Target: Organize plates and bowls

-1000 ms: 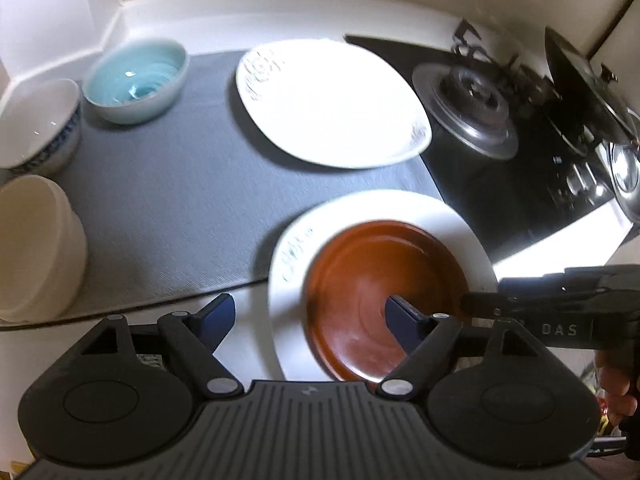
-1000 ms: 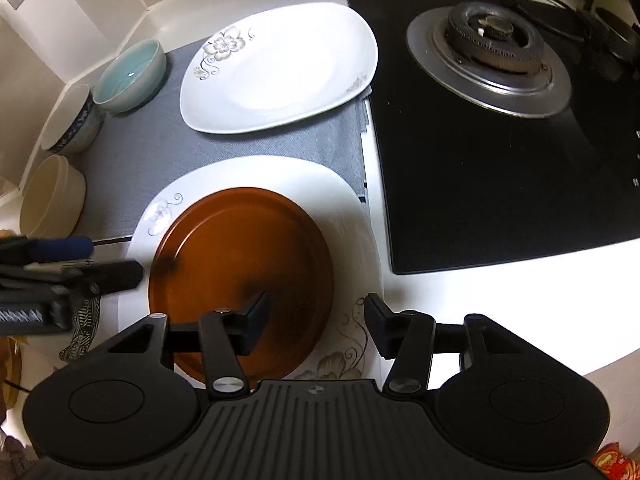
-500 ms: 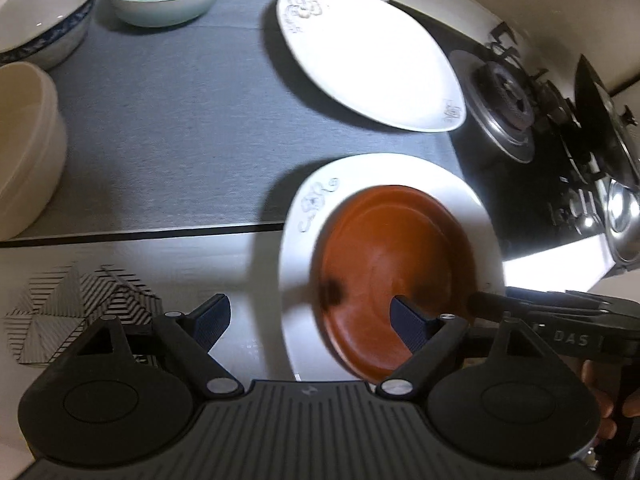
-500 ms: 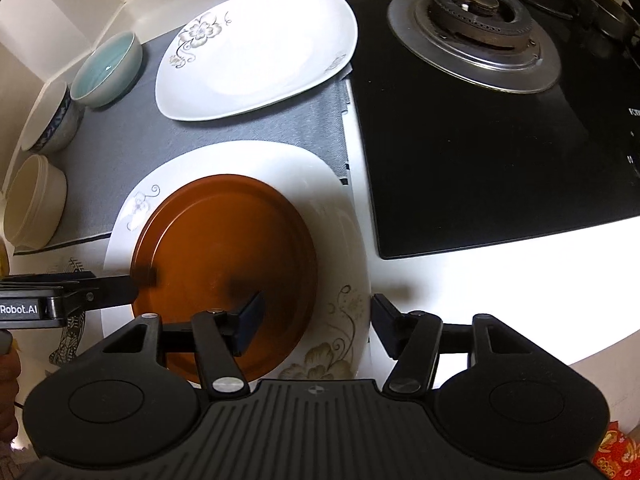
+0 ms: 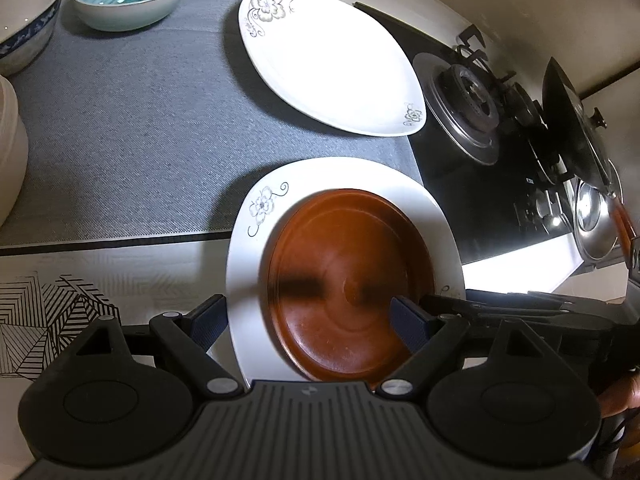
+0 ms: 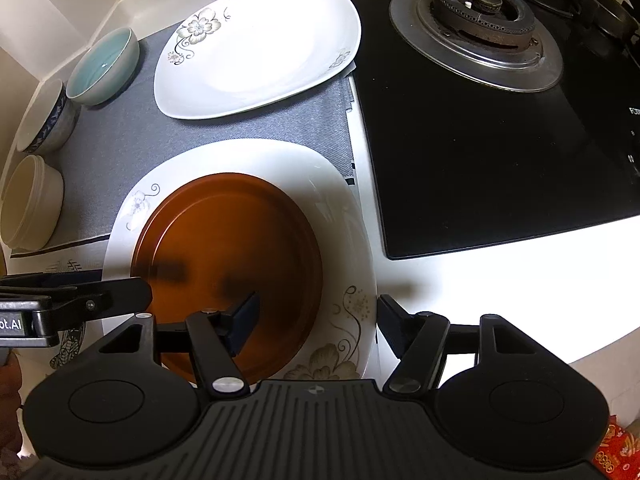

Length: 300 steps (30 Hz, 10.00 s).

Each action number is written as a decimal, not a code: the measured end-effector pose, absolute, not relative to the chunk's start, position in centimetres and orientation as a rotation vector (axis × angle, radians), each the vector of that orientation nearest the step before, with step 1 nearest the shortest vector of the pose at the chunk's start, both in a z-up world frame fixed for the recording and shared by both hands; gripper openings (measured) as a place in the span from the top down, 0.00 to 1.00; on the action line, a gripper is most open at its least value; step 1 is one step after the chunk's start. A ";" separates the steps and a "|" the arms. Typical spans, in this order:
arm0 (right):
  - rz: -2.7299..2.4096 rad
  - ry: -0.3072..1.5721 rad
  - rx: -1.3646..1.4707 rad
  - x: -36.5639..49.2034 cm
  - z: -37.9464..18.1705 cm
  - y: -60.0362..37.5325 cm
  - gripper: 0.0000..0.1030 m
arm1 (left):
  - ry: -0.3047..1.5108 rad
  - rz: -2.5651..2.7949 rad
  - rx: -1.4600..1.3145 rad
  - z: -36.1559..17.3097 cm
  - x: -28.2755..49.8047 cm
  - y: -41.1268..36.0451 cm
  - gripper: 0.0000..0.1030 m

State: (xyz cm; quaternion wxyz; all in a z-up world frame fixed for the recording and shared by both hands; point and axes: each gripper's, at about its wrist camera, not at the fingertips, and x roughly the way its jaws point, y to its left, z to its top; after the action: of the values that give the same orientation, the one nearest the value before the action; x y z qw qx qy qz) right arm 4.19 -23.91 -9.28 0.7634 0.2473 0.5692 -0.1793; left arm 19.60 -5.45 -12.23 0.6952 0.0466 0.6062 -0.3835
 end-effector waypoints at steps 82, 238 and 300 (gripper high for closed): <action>-0.363 0.796 0.484 14.5 -8.9 -35.3 0.19 | 1.127 -0.493 0.027 -11.0 31.3 -12.1 0.00; -0.234 0.781 0.811 0.0 -13.0 -28.9 0.82 | 1.278 -0.880 -0.037 -12.6 20.9 -0.6 0.64; -0.173 0.980 0.663 0.5 -12.2 -26.1 0.43 | 1.306 -0.851 -0.042 -13.8 20.5 -2.3 0.20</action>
State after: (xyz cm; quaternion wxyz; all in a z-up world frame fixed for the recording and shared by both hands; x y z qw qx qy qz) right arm 0.52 -26.10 -12.20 0.8266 0.3119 0.4613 -0.0816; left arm 20.53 -2.32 -13.84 0.7112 -0.0189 0.5886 -0.3838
